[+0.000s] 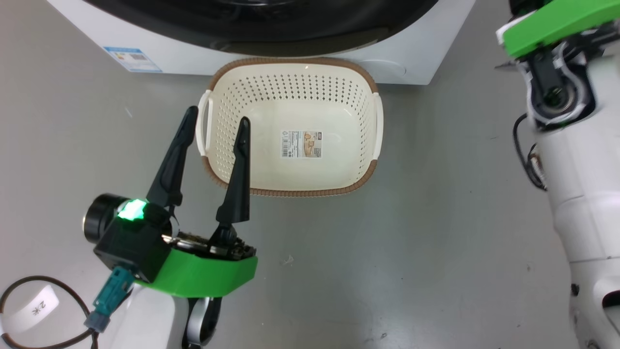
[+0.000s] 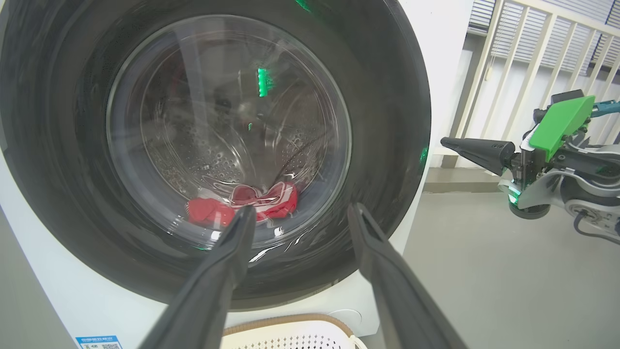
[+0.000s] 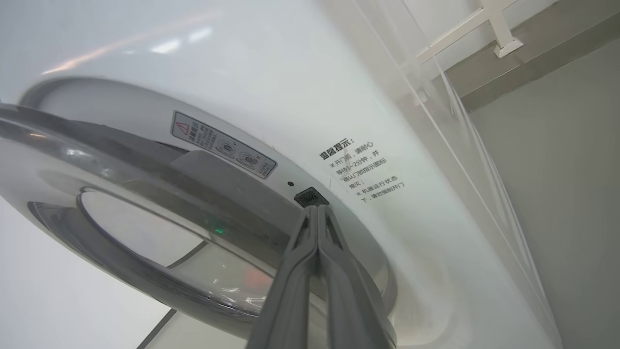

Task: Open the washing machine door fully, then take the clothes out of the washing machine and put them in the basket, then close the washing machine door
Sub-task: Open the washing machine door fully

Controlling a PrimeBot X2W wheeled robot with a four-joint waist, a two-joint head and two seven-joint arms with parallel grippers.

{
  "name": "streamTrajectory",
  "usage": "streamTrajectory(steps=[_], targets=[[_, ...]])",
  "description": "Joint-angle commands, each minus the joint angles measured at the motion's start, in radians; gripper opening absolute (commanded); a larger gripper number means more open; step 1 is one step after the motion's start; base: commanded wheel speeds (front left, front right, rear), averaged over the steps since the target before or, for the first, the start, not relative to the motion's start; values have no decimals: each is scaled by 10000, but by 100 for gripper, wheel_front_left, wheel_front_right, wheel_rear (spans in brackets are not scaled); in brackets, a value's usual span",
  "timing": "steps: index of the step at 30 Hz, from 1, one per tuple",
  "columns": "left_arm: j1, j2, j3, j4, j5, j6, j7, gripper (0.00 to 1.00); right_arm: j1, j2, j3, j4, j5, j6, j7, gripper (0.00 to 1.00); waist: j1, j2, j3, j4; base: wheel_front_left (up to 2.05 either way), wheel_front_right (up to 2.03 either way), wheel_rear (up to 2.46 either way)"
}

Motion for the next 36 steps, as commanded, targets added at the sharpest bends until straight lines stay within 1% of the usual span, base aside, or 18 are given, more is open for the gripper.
streamTrajectory(steps=[1,6,12,18,31,36], targets=[[-141,182,244,-298,107,11,-47,100,-323,75,94,-343,453,-7,395,0,0,-1,97,64,0,0,0],[-164,182,235,-300,125,-4,-47,100,-704,-66,-143,-338,1573,-7,1534,0,0,-1,236,147,0,0,0],[-171,182,166,-295,113,9,-47,100,-1203,-248,-536,-150,2455,-7,2461,0,0,-1,407,287,0,0,0],[-233,182,110,-313,80,28,-47,100,-1699,-262,-731,174,2928,-7,3268,0,0,-1,659,438,0,0,0],[-393,181,-46,-259,-48,78,-47,100,-2364,-410,-696,627,2999,-7,3983,0,0,-1,904,840,0,0,0],[-391,181,-48,-213,-120,127,-47,100,-2421,-302,-787,713,3445,-7,4639,0,0,-1,907,938,0,0,0]])
